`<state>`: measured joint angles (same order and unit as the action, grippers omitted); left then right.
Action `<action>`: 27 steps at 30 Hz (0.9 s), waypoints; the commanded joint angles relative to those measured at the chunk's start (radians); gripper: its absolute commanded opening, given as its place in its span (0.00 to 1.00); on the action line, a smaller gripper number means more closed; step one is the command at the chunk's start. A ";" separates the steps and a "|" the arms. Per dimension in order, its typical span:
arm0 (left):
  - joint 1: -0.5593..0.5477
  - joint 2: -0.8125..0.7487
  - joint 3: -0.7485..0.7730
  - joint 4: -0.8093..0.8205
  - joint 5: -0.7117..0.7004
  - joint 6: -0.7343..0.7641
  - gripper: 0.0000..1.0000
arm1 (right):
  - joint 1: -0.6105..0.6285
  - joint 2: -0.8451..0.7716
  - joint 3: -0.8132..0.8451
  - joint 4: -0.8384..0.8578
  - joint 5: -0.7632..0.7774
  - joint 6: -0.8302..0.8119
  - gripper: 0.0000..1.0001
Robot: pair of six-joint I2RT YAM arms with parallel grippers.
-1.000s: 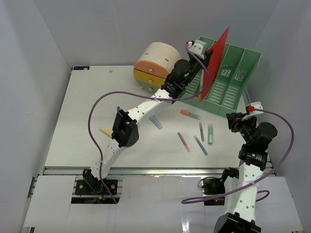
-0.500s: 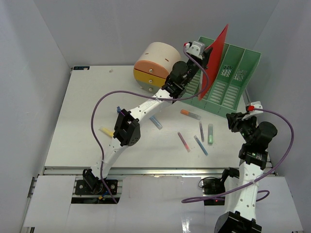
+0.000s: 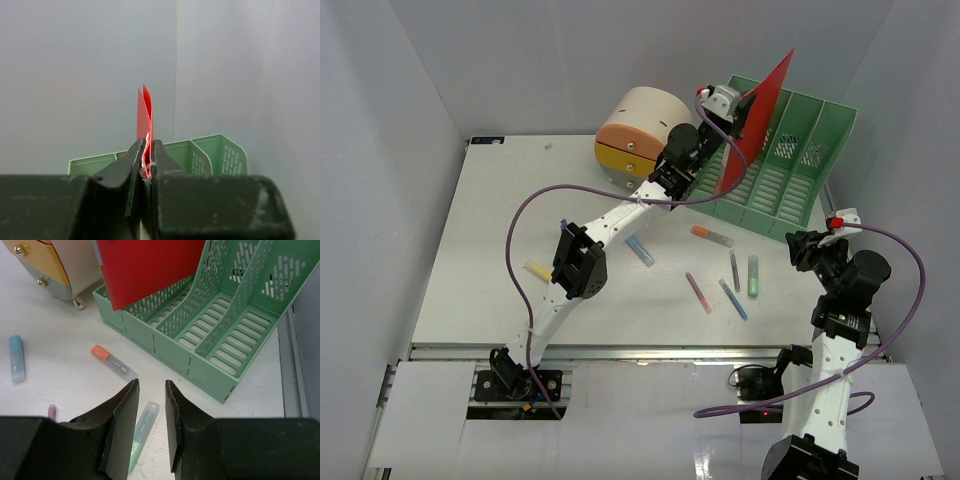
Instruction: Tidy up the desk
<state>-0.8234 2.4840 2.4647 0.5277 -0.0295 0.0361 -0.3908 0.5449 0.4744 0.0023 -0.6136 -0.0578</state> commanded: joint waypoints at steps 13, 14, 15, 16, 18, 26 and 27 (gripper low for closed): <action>0.000 -0.002 -0.026 0.207 0.213 0.029 0.00 | -0.004 0.006 -0.021 0.054 -0.026 0.007 0.34; 0.000 -0.004 -0.026 0.215 0.216 0.021 0.00 | -0.004 0.007 -0.022 0.056 -0.026 0.007 0.34; 0.000 -0.006 -0.026 0.222 0.217 0.012 0.00 | -0.003 0.007 -0.023 0.056 -0.027 0.007 0.34; -0.001 -0.007 -0.025 0.227 0.216 0.008 0.00 | -0.003 0.008 -0.024 0.057 -0.028 0.008 0.34; -0.003 -0.007 -0.022 0.233 0.212 0.004 0.00 | -0.003 0.009 -0.025 0.060 -0.028 0.008 0.34; -0.003 0.019 -0.020 0.279 0.188 -0.031 0.00 | -0.005 0.004 -0.033 0.069 -0.030 0.010 0.34; -0.003 0.027 -0.011 0.283 0.183 -0.046 0.00 | -0.004 0.005 -0.034 0.072 -0.035 0.010 0.34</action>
<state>-0.8230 2.4990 2.4092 0.7142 0.1580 0.0324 -0.3916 0.5514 0.4435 0.0203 -0.6321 -0.0569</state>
